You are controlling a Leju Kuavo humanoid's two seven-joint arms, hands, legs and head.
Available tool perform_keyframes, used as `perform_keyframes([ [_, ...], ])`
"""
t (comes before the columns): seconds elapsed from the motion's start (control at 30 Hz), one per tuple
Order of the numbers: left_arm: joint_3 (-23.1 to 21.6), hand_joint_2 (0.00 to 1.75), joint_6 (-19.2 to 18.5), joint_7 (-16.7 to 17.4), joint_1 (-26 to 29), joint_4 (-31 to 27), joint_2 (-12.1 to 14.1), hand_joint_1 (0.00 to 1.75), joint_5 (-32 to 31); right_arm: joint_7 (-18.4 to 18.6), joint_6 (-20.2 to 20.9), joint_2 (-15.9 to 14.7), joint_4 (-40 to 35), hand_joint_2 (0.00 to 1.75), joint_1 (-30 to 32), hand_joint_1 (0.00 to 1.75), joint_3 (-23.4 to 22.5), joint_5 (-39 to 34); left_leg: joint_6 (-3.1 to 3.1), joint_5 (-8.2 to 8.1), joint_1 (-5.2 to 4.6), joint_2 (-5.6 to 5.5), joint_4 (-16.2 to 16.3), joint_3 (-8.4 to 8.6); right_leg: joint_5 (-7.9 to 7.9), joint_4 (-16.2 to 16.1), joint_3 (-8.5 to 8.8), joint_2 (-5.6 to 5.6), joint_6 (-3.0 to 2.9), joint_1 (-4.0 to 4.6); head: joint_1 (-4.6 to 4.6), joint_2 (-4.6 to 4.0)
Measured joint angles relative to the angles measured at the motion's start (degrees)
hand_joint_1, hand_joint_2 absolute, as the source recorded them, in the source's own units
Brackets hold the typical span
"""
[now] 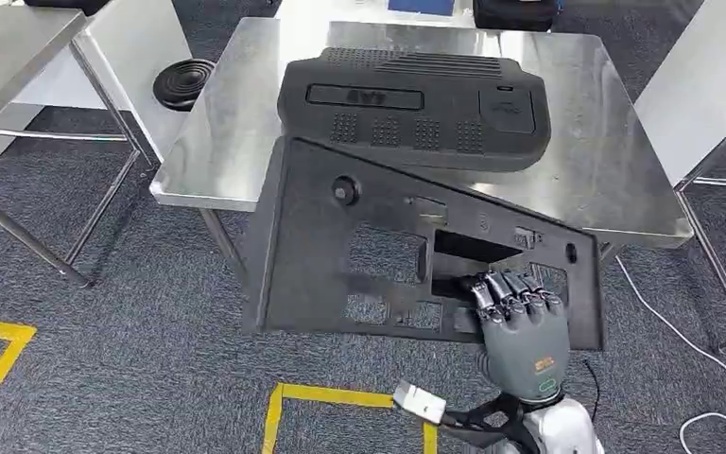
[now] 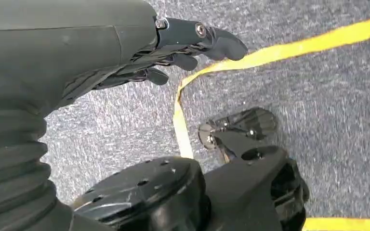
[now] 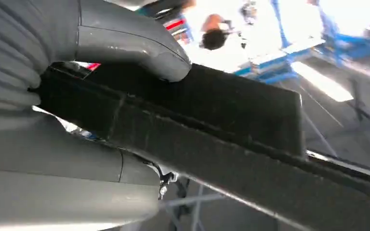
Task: Take the parts from the cabinet and place them on the table.
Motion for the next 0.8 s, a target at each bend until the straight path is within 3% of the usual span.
perform_keyframes([
  [0.17, 0.9, 1.75, -1.1, 0.0, 0.0, 0.0, 0.0, 0.00, -0.7, 2.5, 7.5, -7.0, 0.5, 1.75, -3.7, 1.75, -0.2, 3.4, 0.12, 0.08, -0.35, 0.04, 0.0, -0.05, 0.12, 0.0, -0.04, 0.01, 0.11, -0.33, 0.00, 0.00],
  [0.4, 1.1, 1.75, -1.8, 0.0, 0.0, 0.0, 0.0, 0.00, -0.7, 2.9, 10.6, -12.4, 2.0, 1.75, -7.3, 1.75, 1.1, 4.4, 0.21, 0.13, -0.52, -0.04, 0.1, -0.10, 0.16, -0.1, -0.03, -0.02, 0.17, -0.47, 0.00, 0.00],
  [0.57, 1.8, 1.75, -1.6, 0.4, 0.0, 0.0, -0.2, 0.00, -0.8, 3.9, 9.2, -12.7, 3.3, 1.75, -8.5, 1.75, 2.1, 2.7, 0.21, 0.13, -0.52, -0.04, 0.1, -0.10, 0.15, -0.1, -0.04, -0.02, 0.17, -0.46, -0.02, 0.00],
  [0.7, 1.9, 1.75, -1.2, 0.3, 0.0, 0.0, -0.3, 0.00, -1.5, 2.0, 5.3, -11.6, 3.7, 1.75, -8.5, 1.75, 2.6, -8.8, 0.21, 0.13, -0.52, -0.02, 0.1, -0.10, 0.15, 0.0, -0.07, -0.01, 0.18, -0.46, -0.02, 0.00],
  [0.8, 1.9, 1.75, -0.8, 0.0, -0.1, 0.0, -0.4, 0.00, -2.0, 0.8, 2.5, -9.9, 3.7, 1.75, -8.3, 1.75, 2.5, -11.1, 0.21, 0.13, -0.52, -0.02, 0.1, -0.10, 0.15, -0.1, -0.09, -0.01, 0.18, -0.46, -0.02, 0.00],
])
